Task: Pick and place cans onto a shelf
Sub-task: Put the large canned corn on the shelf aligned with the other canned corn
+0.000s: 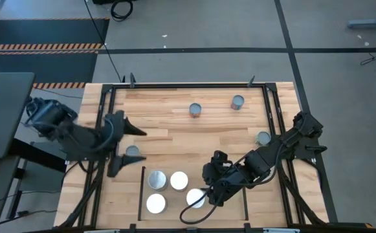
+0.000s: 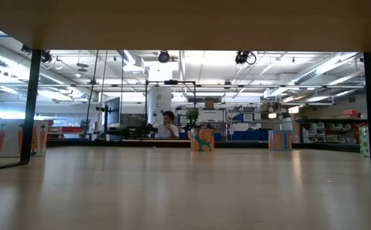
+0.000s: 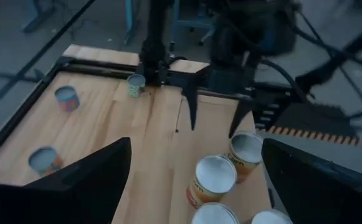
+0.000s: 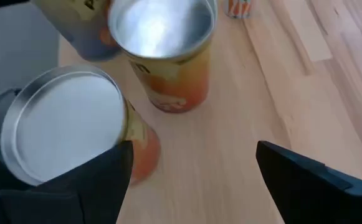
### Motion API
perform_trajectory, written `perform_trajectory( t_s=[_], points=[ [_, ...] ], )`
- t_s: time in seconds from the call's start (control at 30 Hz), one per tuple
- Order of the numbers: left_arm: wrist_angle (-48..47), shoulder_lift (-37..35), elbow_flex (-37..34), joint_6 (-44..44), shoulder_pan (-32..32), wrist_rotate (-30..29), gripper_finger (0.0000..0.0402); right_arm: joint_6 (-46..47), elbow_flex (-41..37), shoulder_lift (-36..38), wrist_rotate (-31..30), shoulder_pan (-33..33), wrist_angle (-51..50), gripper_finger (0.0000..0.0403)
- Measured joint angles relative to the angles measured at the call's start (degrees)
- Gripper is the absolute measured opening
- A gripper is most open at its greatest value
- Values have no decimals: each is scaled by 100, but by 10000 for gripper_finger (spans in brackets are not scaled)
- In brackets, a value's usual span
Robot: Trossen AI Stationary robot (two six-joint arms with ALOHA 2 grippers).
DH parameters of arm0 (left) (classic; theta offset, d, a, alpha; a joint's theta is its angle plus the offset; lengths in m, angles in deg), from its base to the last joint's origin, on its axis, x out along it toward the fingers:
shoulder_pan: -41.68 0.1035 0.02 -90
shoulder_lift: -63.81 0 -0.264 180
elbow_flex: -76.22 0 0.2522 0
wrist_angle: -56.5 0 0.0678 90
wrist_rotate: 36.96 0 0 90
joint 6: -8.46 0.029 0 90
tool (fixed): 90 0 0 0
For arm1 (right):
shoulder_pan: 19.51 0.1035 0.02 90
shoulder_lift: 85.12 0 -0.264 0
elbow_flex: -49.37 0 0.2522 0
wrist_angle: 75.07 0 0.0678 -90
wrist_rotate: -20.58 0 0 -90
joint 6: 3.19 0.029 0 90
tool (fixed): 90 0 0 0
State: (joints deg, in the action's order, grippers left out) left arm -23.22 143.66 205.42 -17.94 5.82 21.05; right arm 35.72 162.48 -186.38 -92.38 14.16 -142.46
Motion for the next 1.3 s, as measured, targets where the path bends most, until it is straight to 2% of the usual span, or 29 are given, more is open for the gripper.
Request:
perform_trajectory(
  t_s=[0.3,0.4,0.6,0.77,0.83,1.0,1.07,1.17,1.3],
  points=[
    [639,755,0,-42,-503,-184,364,-51,-41,105,468,244,-773,346],
    [836,1015,0,-323,-528,-185,364,-79,-297,98,410,370,-199,346],
    [910,1425,-1,-957,-528,49,364,-100,-784,87,-380,531,875,346],
    [1064,1613,-1,-1341,-528,19,364,-363,-1129,85,-653,501,1829,347],
    [1139,1662,-2,-1390,-528,13,364,-460,-1205,85,-627,479,2082,347],
    [1250,1704,0,-1389,-482,-89,364,-551,-1165,85,-572,505,1946,347],
    [1336,1704,-1,-1342,-475,-162,364,-551,-1203,74,-753,522,2011,347],
    [1623,1704,-2,-1168,-475,-235,364,-706,-1354,2,-1144,508,2462,347],
    [1945,1704,0,-1011,-461,-234,364,-808,-1561,-101,-1185,431,3101,347]
  ],
)
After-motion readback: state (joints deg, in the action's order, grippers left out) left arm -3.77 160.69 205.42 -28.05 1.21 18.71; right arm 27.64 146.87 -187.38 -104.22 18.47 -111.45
